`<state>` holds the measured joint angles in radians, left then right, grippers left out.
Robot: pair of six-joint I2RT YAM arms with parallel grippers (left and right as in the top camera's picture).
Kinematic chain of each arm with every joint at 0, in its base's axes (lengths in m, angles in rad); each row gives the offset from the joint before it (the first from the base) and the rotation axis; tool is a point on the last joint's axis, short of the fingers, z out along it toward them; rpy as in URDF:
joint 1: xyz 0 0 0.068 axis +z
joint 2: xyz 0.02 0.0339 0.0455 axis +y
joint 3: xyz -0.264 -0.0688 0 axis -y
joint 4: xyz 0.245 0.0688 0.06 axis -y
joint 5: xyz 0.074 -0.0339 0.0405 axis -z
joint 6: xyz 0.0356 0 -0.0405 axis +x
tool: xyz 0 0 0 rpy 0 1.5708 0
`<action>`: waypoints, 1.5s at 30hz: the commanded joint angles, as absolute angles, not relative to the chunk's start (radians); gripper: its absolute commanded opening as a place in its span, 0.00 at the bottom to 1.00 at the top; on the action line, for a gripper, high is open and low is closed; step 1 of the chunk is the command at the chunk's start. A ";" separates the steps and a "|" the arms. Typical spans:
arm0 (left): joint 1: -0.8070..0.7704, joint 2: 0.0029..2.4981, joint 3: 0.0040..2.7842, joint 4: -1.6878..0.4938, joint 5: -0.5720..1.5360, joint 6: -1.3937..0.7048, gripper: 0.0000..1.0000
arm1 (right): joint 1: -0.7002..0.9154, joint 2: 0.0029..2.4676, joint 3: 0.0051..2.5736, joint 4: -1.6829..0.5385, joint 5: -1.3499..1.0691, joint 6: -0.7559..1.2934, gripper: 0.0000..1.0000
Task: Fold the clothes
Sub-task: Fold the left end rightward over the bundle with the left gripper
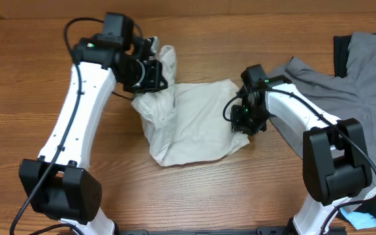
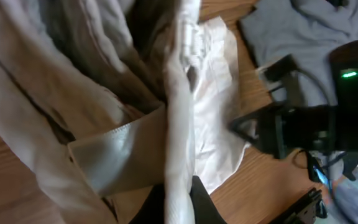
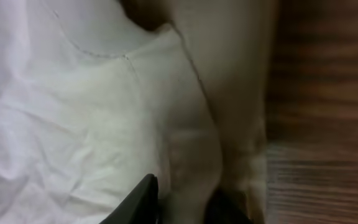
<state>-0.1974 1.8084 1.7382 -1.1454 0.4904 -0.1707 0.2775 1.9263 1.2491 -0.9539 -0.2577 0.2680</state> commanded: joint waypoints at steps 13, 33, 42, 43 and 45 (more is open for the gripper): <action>-0.423 1.880 1.754 -1.097 0.486 -0.226 0.09 | 0.281 1.932 1.171 -0.921 -0.255 0.262 0.26; -0.524 1.991 1.754 -0.915 0.490 -0.340 0.04 | 0.281 1.932 1.171 -0.929 -0.255 0.262 0.25; -0.561 2.008 1.754 -0.862 0.490 -0.345 0.25 | 0.281 1.932 1.171 -0.933 -0.255 0.266 0.25; -0.562 2.008 1.754 -0.854 0.490 -0.345 0.42 | 0.281 1.932 1.171 -0.933 -0.255 0.268 0.25; -0.561 2.007 1.754 -0.835 0.491 -0.344 0.77 | 0.281 1.932 1.172 -0.938 -0.255 0.270 0.26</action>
<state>-0.5533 2.0003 1.7382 -0.8516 0.4675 -0.3416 0.2771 1.9224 1.2003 -0.9329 -0.2653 0.2687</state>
